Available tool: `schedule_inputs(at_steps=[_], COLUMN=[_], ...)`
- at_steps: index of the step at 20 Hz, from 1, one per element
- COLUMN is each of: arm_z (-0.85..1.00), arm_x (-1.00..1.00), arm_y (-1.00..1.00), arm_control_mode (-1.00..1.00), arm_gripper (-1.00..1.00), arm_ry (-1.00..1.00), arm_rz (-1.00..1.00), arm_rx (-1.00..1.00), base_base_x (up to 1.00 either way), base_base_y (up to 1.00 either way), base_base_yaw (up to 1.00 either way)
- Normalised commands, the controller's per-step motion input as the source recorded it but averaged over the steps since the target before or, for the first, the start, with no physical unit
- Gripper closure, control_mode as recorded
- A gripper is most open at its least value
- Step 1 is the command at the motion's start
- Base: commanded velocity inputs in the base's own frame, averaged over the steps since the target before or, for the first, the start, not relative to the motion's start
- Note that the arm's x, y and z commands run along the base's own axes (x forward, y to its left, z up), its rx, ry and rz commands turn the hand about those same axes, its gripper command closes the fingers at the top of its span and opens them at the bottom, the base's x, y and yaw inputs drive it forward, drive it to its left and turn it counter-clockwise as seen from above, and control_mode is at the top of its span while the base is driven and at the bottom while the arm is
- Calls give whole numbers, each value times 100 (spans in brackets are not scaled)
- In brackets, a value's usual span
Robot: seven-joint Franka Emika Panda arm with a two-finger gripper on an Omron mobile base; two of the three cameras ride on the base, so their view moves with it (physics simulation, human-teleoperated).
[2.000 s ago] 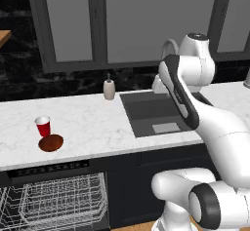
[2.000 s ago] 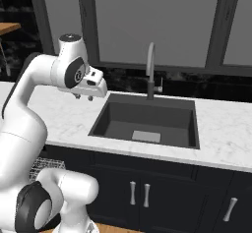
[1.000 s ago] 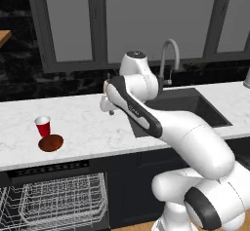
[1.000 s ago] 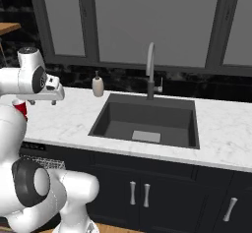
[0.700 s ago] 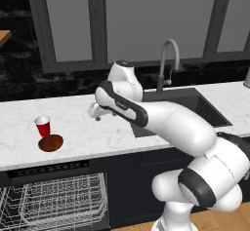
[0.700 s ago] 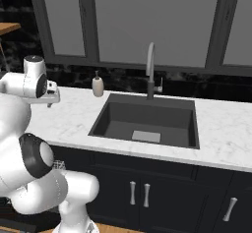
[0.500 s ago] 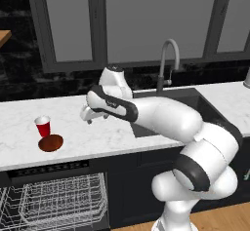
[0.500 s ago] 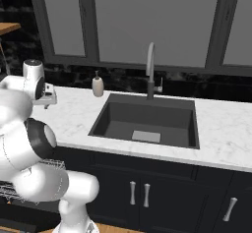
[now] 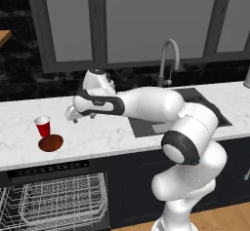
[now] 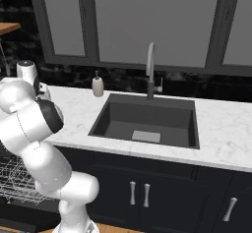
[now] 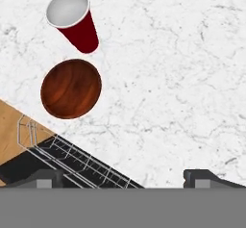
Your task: Pick up the cup and bowl from the counter, place them in the dishwasher, and close the dishwasher door.
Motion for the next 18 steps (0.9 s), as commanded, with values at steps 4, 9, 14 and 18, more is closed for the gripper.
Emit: schedule_inputs(at_steps=[4,9,14,18], arm_z=[-22,-20,-18,-24], arm_x=[0,0,1,10], arm_y=[14,14,16,37], arm_control_mode=[-100,-100,-100,-100], arm_gripper=[-100,-100,-100,-100], arm_ry=[0,0,4,1], arm_rz=[-6,-7,-3,0], arm_rx=[0,0,-2,-3], base_base_x=[0,0,0,0], base_base_y=[0,0,0,0], base_base_yaw=[0,0,0,0])
